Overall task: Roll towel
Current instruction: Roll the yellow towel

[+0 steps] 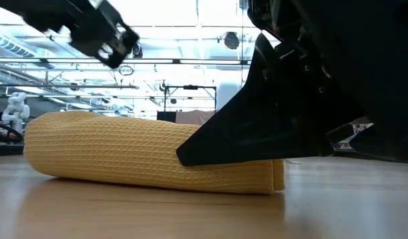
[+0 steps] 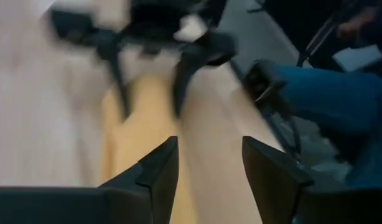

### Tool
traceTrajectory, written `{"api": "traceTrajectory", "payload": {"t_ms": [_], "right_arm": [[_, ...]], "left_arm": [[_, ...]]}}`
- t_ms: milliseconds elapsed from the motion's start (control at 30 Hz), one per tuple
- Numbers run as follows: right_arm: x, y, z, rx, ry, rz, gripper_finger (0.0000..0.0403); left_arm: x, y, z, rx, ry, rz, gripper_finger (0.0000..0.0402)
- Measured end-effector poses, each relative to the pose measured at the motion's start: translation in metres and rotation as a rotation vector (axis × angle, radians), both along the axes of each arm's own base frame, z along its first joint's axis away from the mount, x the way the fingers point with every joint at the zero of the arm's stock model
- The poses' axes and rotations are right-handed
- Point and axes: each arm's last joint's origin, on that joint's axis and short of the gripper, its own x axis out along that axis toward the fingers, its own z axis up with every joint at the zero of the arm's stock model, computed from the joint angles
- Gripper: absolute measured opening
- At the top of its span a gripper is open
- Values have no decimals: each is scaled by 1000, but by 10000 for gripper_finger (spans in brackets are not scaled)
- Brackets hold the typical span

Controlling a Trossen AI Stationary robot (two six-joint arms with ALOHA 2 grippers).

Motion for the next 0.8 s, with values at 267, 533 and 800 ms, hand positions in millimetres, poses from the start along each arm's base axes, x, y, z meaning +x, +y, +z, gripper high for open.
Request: {"api": "traceTrajectory", "payload": {"t_ms": [267, 533, 800], "right_arm": [[0, 0, 0, 18, -9, -1, 242], [0, 1, 0, 24, -9, -3, 242], [0, 1, 0, 18, -7, 0, 242]], "left_arm": [[-7, -55, -34, 217, -164, 35, 121], [7, -56, -72, 257, -139, 124, 33], [11, -51, -82, 221, -176, 150, 9]]}}
